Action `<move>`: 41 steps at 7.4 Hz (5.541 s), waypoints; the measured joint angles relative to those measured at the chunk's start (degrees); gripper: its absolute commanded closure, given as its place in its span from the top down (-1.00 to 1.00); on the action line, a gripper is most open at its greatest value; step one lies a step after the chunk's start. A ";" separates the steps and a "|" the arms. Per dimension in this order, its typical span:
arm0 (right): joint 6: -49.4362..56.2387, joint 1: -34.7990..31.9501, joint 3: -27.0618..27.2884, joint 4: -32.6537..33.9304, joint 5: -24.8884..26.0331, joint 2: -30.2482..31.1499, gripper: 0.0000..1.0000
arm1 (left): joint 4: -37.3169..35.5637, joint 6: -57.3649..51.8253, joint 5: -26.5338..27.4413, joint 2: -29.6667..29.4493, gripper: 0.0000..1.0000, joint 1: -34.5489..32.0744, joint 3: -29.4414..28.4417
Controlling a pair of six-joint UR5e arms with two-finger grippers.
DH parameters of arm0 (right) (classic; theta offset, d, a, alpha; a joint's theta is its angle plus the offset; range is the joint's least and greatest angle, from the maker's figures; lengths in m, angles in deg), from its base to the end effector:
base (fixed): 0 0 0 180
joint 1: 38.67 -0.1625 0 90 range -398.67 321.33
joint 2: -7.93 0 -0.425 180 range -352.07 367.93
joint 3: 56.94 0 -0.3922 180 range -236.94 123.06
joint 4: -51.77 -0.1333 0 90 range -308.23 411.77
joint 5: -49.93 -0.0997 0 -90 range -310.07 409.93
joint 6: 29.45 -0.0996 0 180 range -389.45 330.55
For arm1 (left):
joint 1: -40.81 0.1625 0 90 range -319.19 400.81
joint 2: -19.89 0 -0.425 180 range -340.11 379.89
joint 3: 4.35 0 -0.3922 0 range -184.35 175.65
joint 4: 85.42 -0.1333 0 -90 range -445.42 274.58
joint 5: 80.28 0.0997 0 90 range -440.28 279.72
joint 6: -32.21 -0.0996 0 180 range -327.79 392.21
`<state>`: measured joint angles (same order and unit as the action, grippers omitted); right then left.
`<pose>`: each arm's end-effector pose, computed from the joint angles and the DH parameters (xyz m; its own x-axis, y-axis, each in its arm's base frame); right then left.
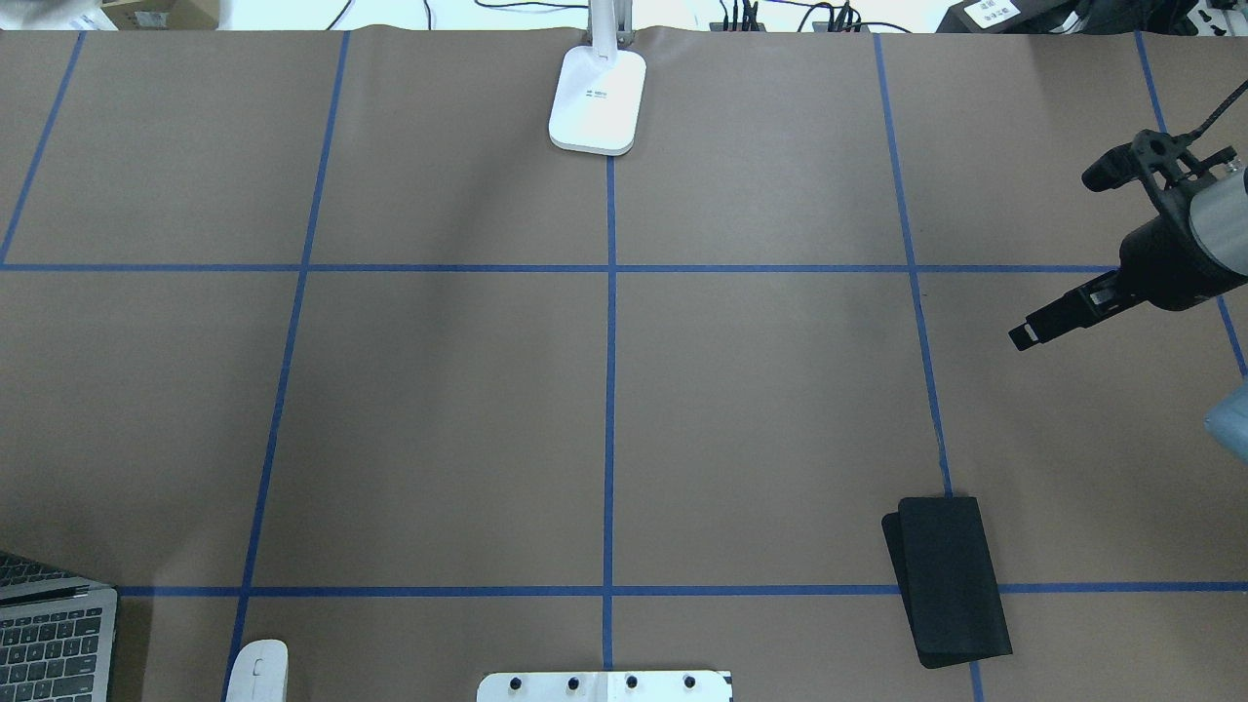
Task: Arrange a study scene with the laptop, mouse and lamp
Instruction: 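Grasp the grey laptop edge with the left gripper, then slide the grey laptop with the left gripper farther from the robot, then release the laptop with the left gripper while the right gripper lowers to the pad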
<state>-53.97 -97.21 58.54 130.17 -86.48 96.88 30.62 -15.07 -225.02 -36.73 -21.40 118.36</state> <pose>-0.1981 -0.4410 0.4047 0.4931 -0.3960 0.7746 0.2263 0.9181 0.3253 0.0813 -0.2658 0.5312 -0.0737 0.9798 -0.1857 -0.5412 0.1172 0.8327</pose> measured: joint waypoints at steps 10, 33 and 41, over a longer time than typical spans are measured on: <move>-0.78 -0.92 -0.07 -0.09 0.20 1.42 1.00 | -8.33 0.32 0.92 -16.27 -1.00 -7.24 1.77; -6.33 -2.52 1.52 -0.08 -0.65 1.85 1.00 | -21.43 14.80 23.16 -80.63 -0.99 10.81 -35.32; -6.35 -2.43 1.65 -0.03 -0.78 1.42 1.00 | -19.83 20.48 22.75 -81.00 0.84 11.01 -34.38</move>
<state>-60.32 -99.64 60.20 130.14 -87.26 98.30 10.79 5.40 -202.27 -117.72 -10.39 83.98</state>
